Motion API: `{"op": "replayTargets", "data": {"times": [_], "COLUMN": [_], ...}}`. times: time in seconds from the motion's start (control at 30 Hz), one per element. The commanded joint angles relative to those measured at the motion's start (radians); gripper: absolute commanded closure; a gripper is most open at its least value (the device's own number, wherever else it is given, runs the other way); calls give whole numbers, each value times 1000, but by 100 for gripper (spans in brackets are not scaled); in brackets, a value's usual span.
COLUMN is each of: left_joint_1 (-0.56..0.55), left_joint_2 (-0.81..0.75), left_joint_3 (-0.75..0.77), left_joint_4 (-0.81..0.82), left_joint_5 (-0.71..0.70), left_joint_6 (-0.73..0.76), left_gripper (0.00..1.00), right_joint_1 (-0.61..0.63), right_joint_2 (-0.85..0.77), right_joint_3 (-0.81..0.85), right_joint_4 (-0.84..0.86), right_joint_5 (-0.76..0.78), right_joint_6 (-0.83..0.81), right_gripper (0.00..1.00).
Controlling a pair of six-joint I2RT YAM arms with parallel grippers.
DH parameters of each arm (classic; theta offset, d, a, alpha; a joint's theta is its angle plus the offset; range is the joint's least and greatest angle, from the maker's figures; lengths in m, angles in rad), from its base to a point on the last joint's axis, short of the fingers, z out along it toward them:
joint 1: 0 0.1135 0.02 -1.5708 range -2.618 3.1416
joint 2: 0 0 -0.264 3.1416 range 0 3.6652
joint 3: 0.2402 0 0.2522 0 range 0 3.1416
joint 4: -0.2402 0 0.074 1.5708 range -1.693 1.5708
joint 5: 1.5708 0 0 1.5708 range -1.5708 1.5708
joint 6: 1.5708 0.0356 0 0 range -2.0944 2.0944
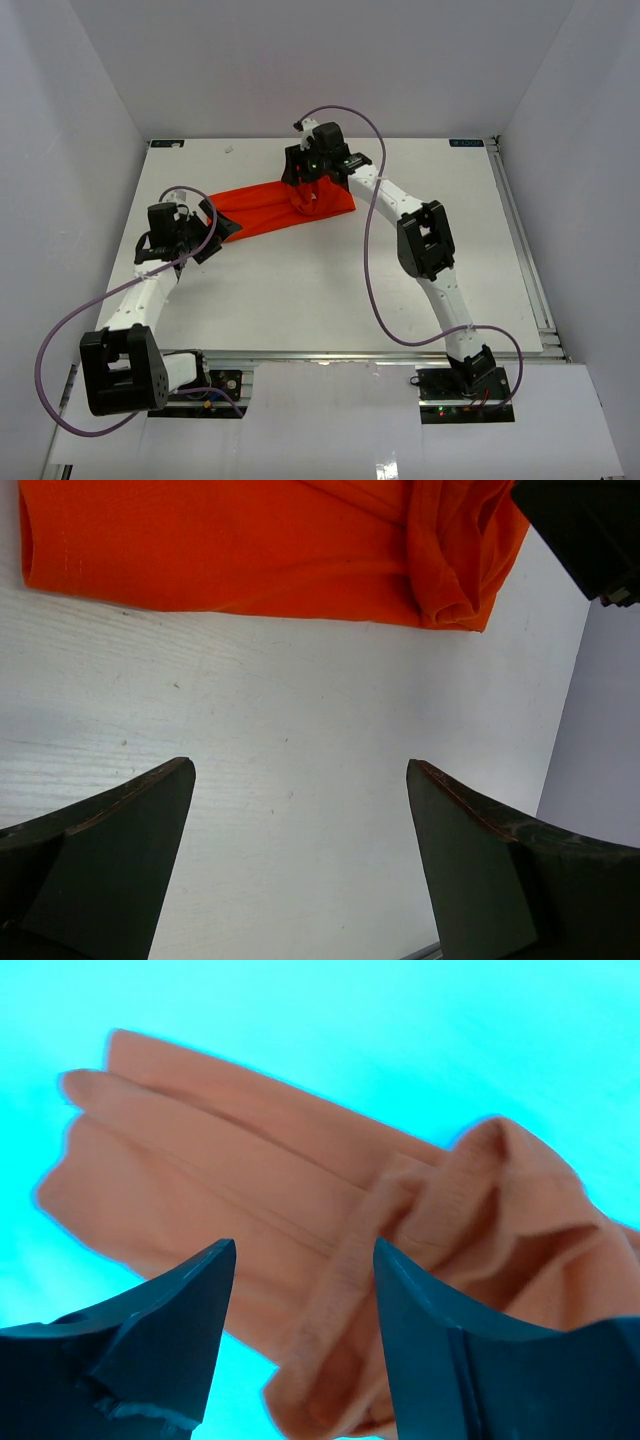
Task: Fold and stack the t-shirts
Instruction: Fold the tshirt
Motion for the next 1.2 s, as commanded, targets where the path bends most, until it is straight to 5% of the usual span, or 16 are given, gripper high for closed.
{"op": "replayTargets", "data": {"times": [0.0, 0.13, 0.27, 0.4, 0.5, 0.73, 1.17], "left_joint_1": [2, 4, 1, -48, -195, -346, -383], "left_joint_2": [-36, -40, 2, 106, 242, 551, 853], "left_joint_3": [9, 9, 3, 59, 188, 498, 903], "left_joint_4": [-1, 29, 167, 273, 269, 204, 95], "left_joint_5": [13, 39, 181, 244, 223, 76, 30], "left_joint_6": [11, 10, -30, -49, 3, 119, 225], "left_gripper": [2, 2, 7, 10, 10, 20, 52], "right_joint_1": [0, -71, -157, -266, -305, -320, -314], "right_joint_2": [-120, -209, -247, -259, -253, -194, -60], "right_joint_3": [32, -134, -222, -276, -285, -304, -351], "right_joint_4": [97, 226, 164, 116, 65, 30, 104], "right_joint_5": [-208, -454, -454, -440, -457, -538, -707], "right_joint_6": [27, -4, -108, -131, -154, -159, -68], "right_gripper": [36, 40, 61, 60, 59, 63, 79]}}
